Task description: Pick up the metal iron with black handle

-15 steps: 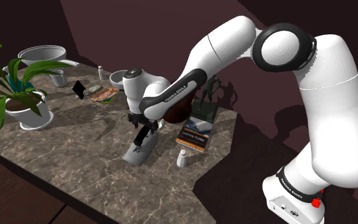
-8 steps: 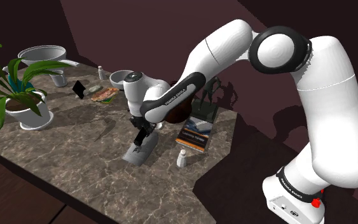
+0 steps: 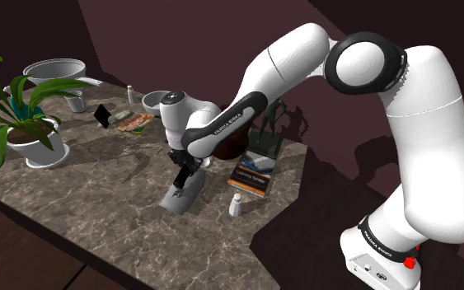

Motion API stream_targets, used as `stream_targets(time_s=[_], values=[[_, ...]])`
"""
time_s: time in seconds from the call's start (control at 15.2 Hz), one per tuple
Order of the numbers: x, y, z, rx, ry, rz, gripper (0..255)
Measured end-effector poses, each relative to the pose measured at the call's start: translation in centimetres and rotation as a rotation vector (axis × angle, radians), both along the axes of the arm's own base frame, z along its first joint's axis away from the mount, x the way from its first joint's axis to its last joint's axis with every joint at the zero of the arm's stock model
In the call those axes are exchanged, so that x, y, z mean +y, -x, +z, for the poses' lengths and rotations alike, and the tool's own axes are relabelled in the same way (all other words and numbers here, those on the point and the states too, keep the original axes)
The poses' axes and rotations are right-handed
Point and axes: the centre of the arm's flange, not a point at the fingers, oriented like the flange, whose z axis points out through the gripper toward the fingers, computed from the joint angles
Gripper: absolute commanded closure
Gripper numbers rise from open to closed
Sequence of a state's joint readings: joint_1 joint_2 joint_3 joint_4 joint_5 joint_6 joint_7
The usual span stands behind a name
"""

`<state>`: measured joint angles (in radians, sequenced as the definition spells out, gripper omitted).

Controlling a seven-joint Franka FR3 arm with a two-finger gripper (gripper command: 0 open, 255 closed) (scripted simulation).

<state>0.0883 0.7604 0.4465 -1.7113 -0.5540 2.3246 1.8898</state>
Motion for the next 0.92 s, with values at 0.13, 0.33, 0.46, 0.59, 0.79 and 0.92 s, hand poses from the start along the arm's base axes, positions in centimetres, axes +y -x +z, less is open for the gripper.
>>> stream_targets(time_s=[0.13, 0.33, 0.46, 0.59, 0.79, 0.92], values=[[0.0, -0.1, 1.0, 0.000, 0.000, 0.000, 255], [0.0, 0.0, 2.4, 0.000, 0.000, 0.000, 255], [-0.1, 0.0, 3.6, 0.000, 0.000, 0.000, 255], [-0.1, 0.0, 4.6, 0.000, 0.000, 0.000, 255], [0.1, 0.0, 6.2, 0.000, 0.000, 0.000, 255], [0.0, -0.1, 7.1, 0.000, 0.000, 0.000, 255]])
